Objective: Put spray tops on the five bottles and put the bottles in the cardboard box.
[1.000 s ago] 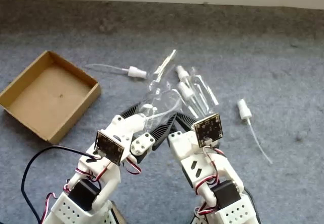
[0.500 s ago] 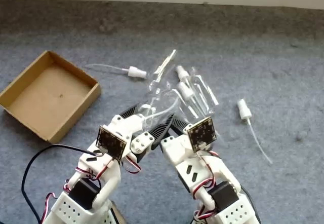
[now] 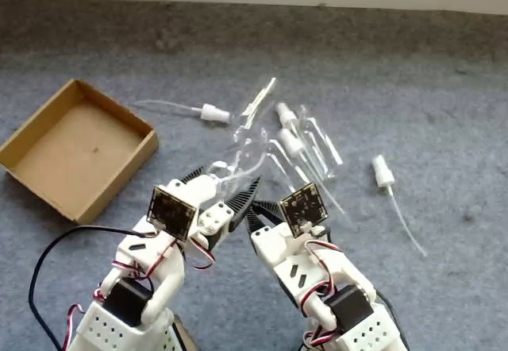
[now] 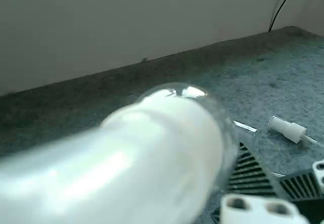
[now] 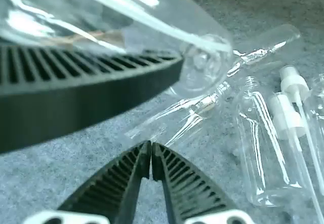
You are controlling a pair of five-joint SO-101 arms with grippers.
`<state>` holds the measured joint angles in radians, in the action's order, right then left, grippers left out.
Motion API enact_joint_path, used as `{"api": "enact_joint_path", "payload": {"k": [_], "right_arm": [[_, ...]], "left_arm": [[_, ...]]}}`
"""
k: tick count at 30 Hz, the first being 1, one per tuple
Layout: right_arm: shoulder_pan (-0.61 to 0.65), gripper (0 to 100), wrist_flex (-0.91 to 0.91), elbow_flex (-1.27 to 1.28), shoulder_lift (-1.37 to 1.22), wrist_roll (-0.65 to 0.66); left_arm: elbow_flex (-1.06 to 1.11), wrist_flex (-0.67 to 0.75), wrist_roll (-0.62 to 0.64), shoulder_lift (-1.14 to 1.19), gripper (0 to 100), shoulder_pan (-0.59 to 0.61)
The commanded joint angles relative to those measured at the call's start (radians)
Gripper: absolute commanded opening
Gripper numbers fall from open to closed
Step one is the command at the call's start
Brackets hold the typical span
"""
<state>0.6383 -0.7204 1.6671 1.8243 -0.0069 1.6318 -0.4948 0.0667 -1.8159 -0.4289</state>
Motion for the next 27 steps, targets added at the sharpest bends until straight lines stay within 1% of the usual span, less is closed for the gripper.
{"api": "enact_joint_path", "payload": {"k": [1,10,12,16,21,27], "right_arm": [[0.012,0.4,-0.007,0.045,0.012,0.000],[0.012,0.4,-0.005,0.047,0.012,0.000],[0.012,0.4,0.007,0.048,0.012,0.000],[0.008,0.4,0.039,0.081,0.012,0.000],[0.007,0.4,0.102,0.116,0.012,0.000],[0.007,0.4,0.102,0.114,0.012,0.000]], "left_arm": [[-0.171,-0.147,-0.003,-0.012,9,0.061],[-0.325,-0.276,-0.008,-0.002,9,0.197],[-0.380,-0.304,-0.008,0.042,9,0.236],[-0.529,-0.338,-0.063,0.254,9,0.305],[-0.688,-0.339,-0.127,0.522,9,0.383],[-0.766,-0.339,-0.192,0.713,9,0.492]]}}
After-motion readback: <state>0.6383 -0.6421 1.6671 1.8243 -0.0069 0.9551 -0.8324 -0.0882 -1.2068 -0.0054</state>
